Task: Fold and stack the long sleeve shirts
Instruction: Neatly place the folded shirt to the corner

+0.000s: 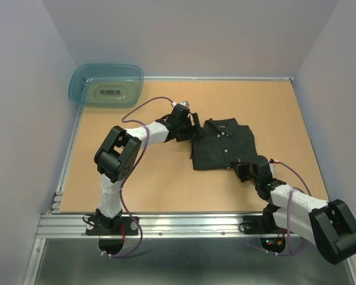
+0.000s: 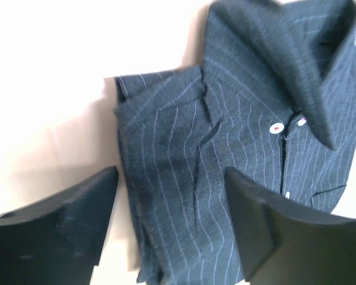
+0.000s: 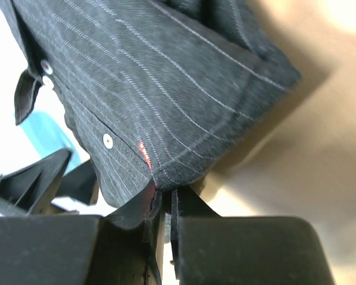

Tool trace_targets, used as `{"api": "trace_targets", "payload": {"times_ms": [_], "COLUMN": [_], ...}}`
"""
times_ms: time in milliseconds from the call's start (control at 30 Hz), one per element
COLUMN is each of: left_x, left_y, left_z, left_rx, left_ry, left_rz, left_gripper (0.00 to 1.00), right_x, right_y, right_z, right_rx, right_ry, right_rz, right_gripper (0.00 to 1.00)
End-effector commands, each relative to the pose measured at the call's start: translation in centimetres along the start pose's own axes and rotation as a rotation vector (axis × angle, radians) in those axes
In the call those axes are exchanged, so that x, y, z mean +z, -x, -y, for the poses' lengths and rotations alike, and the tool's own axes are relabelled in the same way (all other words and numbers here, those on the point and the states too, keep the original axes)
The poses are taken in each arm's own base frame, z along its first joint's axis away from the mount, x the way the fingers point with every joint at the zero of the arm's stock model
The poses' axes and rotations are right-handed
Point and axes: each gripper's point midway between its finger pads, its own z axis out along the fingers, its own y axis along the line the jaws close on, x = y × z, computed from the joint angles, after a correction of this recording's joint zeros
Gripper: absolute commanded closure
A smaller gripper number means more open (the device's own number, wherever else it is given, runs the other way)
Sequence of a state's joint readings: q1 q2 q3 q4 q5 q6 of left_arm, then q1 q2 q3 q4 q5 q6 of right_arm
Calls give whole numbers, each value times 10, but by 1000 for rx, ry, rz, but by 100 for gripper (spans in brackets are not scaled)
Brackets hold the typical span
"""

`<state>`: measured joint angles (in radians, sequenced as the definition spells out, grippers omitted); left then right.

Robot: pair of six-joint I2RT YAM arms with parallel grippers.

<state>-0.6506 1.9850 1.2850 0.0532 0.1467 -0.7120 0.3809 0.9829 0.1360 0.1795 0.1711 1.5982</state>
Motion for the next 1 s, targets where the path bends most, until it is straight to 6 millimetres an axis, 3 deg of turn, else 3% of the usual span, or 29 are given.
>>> {"api": "trace_targets", "payload": {"times_ms": [0,67,100,133,200,267,300,333,367,500,567,600,633,667,733,800,833,900,967], "left_x": [-37,-57,-79,-88,-114,-150,-178,-185,-196,-240,-248,-255,-264,-260,-268,-271,-272,-271,-271], "left_y": [61,86,104,104,123,132,143,138,141,140,138,137,144,136,141,143,144,143,143], "left_z": [4,-16,-15,-30,-53,-63,-65,-75,-81,-92,-100,-114,-110,-126,-135,-136,-137,-140,-142], "left_rx": [29,-2,-8,-21,-41,-20,-20,-6,-8,30,37,39,48,39,26,37,37,31,25], "left_ry": [16,47,30,47,76,94,96,115,121,132,146,198,197,230,234,245,251,255,253], "left_rz": [147,216,275,284,343,417,481,485,510,601,617,658,702,704,754,761,764,756,752], "left_gripper": [9,5,4,4,4,4,4,4,4,5,5,5,5,5,6,6,6,6,6], "right_x": [12,20,23,34,43,59,64,69,80,103,111,117,119,123,132,140,144,147,156], "right_y": [20,21,21,20,23,29,38,42,52,90,103,120,127,134,155,161,188,210,219], "right_z": [-51,-57,-77,-72,-83,-96,-100,-118,-112,-128,-129,-130,-132,-131,-135,-140,-144,-157,-158], "right_rx": [108,128,143,136,142,160,186,201,205,223,243,247,251,257,273,236,247,213,183], "right_ry": [120,105,131,101,108,111,114,147,119,114,105,100,100,94,92,91,95,111,99], "right_rz": [127,138,138,145,164,183,198,202,232,299,308,342,357,365,387,374,405,395,355], "right_gripper": [100,99,100,100,99,99,99,99,99,99,99,100,99,100,99,99,99,99,99]}}
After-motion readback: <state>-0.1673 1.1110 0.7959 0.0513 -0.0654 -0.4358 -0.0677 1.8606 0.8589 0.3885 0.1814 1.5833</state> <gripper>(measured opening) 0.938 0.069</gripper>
